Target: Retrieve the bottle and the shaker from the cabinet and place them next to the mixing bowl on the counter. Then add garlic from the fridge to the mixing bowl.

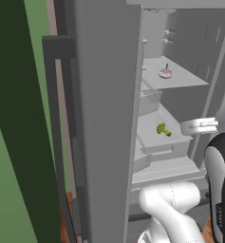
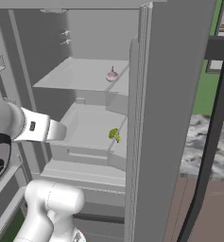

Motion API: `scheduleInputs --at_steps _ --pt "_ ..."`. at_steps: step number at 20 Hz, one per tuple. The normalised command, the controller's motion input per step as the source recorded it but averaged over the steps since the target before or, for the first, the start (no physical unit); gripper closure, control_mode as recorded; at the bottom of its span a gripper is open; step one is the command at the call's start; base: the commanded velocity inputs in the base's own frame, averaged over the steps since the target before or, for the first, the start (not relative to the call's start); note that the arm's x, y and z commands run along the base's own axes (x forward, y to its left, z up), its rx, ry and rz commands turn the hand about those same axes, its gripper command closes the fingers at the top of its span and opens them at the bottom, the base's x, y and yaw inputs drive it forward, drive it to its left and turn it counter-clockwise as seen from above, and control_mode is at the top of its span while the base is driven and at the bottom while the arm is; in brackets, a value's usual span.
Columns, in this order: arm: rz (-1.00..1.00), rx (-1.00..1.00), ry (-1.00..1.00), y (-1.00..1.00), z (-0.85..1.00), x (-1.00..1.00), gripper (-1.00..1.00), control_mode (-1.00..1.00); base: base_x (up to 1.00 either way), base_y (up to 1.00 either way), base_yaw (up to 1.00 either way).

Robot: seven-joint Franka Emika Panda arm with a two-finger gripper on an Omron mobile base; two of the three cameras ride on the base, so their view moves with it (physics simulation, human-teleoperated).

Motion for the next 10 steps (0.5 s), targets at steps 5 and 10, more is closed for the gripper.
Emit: scheduleInputs --at_steps 5,10 --pt "-0.02 -0.03 0.00 0.02 0.21 0.00 -1.00 -1.00 0.00 0.00 0.00" --pt "-0.01 0.00 -0.22 0.00 0.71 -0.05 -1.00 -1.00 0.00 0.00 0.00"
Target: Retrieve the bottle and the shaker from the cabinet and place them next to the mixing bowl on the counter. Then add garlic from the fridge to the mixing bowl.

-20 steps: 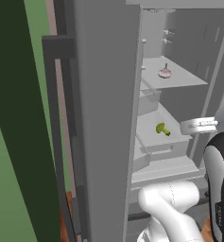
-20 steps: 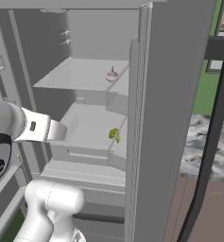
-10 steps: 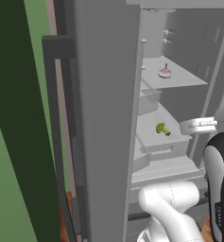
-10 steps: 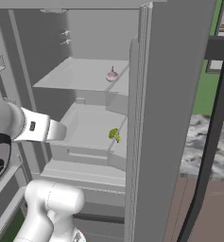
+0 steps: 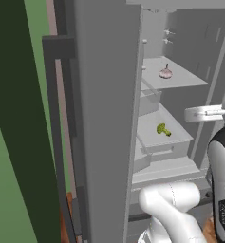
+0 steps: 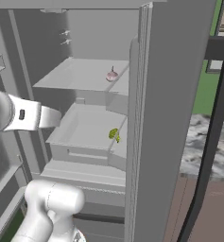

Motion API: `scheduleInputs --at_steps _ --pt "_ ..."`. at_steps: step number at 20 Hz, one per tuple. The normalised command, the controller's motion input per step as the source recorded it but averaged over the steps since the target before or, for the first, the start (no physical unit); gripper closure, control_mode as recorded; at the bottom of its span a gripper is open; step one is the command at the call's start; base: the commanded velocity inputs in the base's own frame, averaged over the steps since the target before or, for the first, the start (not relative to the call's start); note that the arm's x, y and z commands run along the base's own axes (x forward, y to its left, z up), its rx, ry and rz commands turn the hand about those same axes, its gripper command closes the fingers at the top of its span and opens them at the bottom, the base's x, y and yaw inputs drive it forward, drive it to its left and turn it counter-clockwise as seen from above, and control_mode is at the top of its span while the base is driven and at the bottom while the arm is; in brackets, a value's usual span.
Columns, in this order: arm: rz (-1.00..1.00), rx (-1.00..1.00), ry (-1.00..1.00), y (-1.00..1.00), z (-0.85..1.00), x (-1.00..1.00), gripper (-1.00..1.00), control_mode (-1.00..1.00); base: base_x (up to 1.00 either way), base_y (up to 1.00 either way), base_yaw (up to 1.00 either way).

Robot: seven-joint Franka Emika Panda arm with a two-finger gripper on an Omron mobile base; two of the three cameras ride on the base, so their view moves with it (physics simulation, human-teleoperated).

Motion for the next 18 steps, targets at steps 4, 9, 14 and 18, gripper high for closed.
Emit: scheduleInputs --at_steps 4,9,14,18 --pt "-0.14 0.00 -0.11 0.00 0.75 0.02 -1.00 -1.00 0.00 0.00 0.00" --pt "-0.19 0.00 0.05 0.00 0.45 0.51 -1.00 -1.00 0.00 0.00 0.00" --pt "-0.05 0.01 0.05 -0.08 0.13 0.67 -1.00 -1.00 0.00 0.00 0.00" --pt "0.05 0.00 0.00 -0.07 0.01 0.47 -1.00 -1.00 0.00 0.00 0.00"
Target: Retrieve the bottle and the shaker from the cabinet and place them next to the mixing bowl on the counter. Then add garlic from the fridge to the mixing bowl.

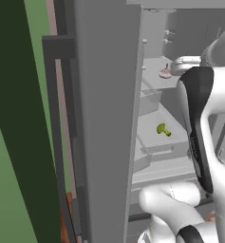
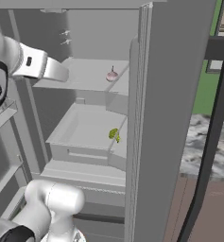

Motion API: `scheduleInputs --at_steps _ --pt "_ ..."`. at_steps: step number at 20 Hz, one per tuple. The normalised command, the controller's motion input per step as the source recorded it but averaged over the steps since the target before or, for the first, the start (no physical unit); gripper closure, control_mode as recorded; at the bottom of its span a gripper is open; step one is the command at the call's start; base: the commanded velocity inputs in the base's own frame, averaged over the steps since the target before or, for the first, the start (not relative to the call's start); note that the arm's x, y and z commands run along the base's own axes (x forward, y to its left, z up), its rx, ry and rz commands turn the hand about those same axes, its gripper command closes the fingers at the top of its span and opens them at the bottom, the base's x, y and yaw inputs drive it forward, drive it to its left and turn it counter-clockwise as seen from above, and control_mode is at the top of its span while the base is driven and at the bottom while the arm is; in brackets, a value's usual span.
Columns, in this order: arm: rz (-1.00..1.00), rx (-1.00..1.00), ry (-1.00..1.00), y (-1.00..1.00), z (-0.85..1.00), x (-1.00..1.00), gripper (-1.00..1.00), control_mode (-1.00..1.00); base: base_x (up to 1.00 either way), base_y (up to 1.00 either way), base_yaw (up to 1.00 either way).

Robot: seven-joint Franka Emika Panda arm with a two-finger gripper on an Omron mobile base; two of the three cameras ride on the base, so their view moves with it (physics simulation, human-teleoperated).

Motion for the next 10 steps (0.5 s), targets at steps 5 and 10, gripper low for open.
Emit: scheduleInputs --at_steps 5,10 --pt "0.09 0.00 0.09 0.00 -0.01 0.63 -1.00 -1.00 0.00 0.00 0.00" --pt "0.03 0.00 0.12 -0.02 -0.17 0.75 -1.00 -1.00 0.00 0.00 0.00"
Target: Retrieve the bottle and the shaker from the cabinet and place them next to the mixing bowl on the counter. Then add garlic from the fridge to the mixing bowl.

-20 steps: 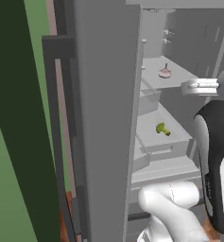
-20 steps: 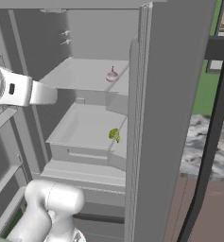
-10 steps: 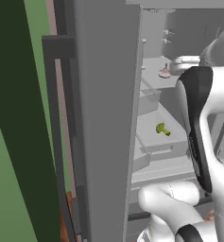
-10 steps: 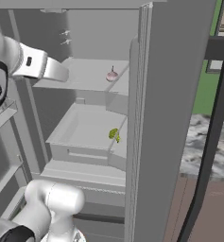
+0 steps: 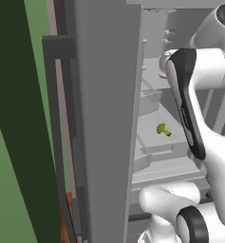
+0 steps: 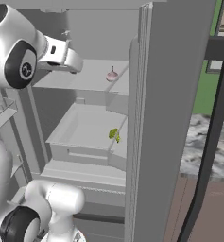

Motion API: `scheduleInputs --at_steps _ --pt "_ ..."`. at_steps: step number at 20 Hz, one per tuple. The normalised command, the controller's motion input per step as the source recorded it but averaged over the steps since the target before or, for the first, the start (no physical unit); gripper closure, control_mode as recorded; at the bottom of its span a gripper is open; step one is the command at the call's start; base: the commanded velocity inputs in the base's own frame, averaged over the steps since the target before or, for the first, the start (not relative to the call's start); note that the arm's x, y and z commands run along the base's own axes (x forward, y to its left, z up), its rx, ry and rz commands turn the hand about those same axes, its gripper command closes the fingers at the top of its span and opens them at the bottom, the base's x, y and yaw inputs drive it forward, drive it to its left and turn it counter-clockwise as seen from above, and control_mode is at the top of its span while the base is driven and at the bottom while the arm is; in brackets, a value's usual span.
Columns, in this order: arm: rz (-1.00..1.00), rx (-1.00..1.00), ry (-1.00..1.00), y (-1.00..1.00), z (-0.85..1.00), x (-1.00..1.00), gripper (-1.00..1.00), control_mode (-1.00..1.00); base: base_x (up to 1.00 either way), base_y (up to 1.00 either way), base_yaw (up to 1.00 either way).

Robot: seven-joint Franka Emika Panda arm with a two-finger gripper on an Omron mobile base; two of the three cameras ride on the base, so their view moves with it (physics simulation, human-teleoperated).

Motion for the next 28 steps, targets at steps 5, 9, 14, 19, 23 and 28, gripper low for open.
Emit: scheduleInputs --at_steps 5,9,14,19,23,28 --pt "0.00 0.00 0.05 -0.16 -0.42 0.34 -1.00 -1.00 0.00 0.00 0.00" --pt "-0.02 0.00 0.00 -0.25 -0.36 0.03 -1.00 -1.00 0.00 0.00 0.00" --pt "0.00 0.00 0.05 -0.25 -0.03 0.64 -1.00 -1.00 0.00 0.00 0.00" --pt "0.02 0.00 0.10 -0.19 0.00 0.85 -1.00 -1.00 0.00 0.00 0.00" --pt "0.09 0.00 0.09 -0.14 0.00 0.68 -1.00 -1.00 0.00 0.00 0.00" --pt "0.04 0.00 0.02 -0.13 -0.07 0.60 -1.00 -1.00 0.00 0.00 0.00"
